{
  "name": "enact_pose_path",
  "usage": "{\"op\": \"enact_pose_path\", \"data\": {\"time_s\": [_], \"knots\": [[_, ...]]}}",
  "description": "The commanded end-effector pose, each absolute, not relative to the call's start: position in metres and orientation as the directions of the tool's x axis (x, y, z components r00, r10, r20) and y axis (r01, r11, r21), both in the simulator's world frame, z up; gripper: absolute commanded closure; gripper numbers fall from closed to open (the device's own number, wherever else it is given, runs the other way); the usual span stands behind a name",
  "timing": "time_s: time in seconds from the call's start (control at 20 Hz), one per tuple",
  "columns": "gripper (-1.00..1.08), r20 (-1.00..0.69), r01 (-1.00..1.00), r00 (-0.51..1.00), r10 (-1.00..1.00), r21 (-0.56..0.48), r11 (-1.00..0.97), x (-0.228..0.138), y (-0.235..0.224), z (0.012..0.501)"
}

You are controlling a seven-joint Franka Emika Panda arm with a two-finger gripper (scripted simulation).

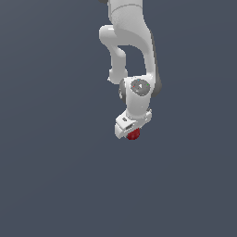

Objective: Pick up the object and move it to a goal position.

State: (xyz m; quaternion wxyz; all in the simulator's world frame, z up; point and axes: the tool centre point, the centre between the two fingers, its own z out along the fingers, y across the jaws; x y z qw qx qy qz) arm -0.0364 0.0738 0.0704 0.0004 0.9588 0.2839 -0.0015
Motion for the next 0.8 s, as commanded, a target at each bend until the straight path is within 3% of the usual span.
{"op": "enact_pose_path", "data": {"time_s": [0.0,0.4,0.75], "knots": [[1.08,0.000,0.546,0.838,0.546,0.001,-0.838,-0.042,0.101,0.081],[1.08,0.000,0.546,0.838,0.546,0.001,-0.838,-0.056,0.167,0.104],[1.08,0.000,0.546,0.838,0.546,0.000,-0.838,-0.058,0.185,0.110]]}}
